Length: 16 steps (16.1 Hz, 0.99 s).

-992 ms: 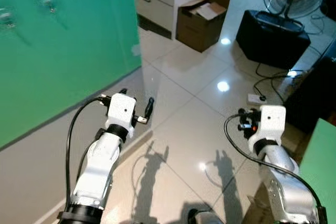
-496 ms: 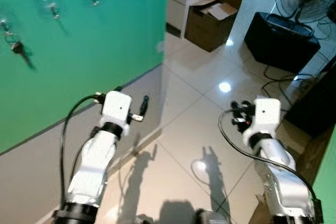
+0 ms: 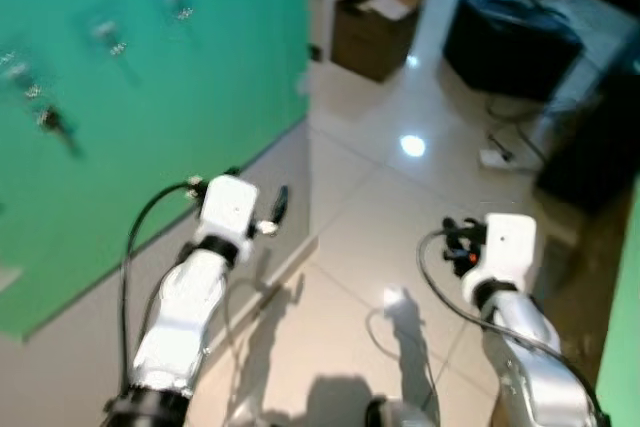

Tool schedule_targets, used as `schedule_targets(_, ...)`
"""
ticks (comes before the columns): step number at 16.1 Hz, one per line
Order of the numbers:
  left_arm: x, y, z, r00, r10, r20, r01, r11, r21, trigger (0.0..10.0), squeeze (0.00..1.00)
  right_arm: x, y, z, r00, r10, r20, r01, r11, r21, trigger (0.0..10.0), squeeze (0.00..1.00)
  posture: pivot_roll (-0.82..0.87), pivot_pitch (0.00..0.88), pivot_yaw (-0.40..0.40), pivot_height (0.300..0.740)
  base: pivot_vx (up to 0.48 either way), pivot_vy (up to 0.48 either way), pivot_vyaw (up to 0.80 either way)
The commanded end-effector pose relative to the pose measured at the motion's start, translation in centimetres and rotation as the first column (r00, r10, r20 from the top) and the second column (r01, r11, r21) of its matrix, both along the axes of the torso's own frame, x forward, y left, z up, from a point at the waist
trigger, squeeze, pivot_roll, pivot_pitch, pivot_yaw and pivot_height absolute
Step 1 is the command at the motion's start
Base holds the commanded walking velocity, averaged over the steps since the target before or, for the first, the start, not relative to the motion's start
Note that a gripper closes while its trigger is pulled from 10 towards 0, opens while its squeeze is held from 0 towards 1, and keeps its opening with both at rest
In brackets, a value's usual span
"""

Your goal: Hang keys on a hook

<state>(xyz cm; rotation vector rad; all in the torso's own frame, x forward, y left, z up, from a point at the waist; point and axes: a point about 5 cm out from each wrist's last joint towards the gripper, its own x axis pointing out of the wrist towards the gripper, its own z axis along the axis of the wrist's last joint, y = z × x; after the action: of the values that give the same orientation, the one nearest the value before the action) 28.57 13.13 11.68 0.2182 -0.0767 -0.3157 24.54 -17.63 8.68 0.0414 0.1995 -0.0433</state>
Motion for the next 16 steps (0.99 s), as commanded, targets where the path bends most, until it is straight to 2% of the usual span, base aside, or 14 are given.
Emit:
schedule_targets(1,-0.1,-0.1,-0.3,1.0,-0.02,-0.006,0.02,0.999,0.025,10.0,0.0,-0.2,-0.2,0.4,0.999,-0.031,0.01,0.031,1.0,0.002,10.0,0.0,-0.15,0.092,0.054,0.74,0.0,-0.48,-0.8)
schedule_targets(3,0.1,-0.5,-0.5,1.0,-0.026,-0.01,0.026,0.999,0.023,10.0,0.0,-0.6,-0.6,0.1,0.997,-0.078,-0.007,0.078,0.997,-0.01,10.0,0.0,-0.17,0.092,0.065,0.74,0.0,-0.48,-0.8)
schedule_targets(9,0.1,-0.8,-0.8,1.0,-0.024,-0.009,0.025,1.0,0.018,10.0,0.0,-0.5,-0.2,0.7,0.999,-0.039,0.011,0.039,0.998,-0.051,10.0,0.0,-0.18,0.091,0.049,0.74,0.0,-0.48,-0.8)
schedule_targets(12,-0.2,-0.2,-1.2,1.0,-0.004,-0.014,0.005,1.0,0.025,10.0,0.0,-0.3,0.4,1.1,1.0,-0.004,0.019,0.005,0.998,-0.062,10.0,0.0,-0.18,0.092,0.032,0.74,0.0,-0.48,-0.74)
schedule_targets(14,0.0,0.1,-1.1,0.999,0.018,-0.028,-0.018,1.0,-0.001,10.0,0.0,-0.1,0.6,1.4,0.999,0.028,0.037,-0.025,0.996,-0.087,10.0,0.0,-0.18,0.089,0.03,0.74,0.0,0.0,0.0)
schedule_targets(16,0.2,0.2,-1.1,0.999,0.028,-0.026,-0.028,1.0,-0.01,10.0,0.0,0.2,0.9,1.9,0.996,0.071,0.062,-0.064,0.992,-0.11,10.0,0.0,-0.18,0.09,0.031,0.74,0.0,0.401,0.0)
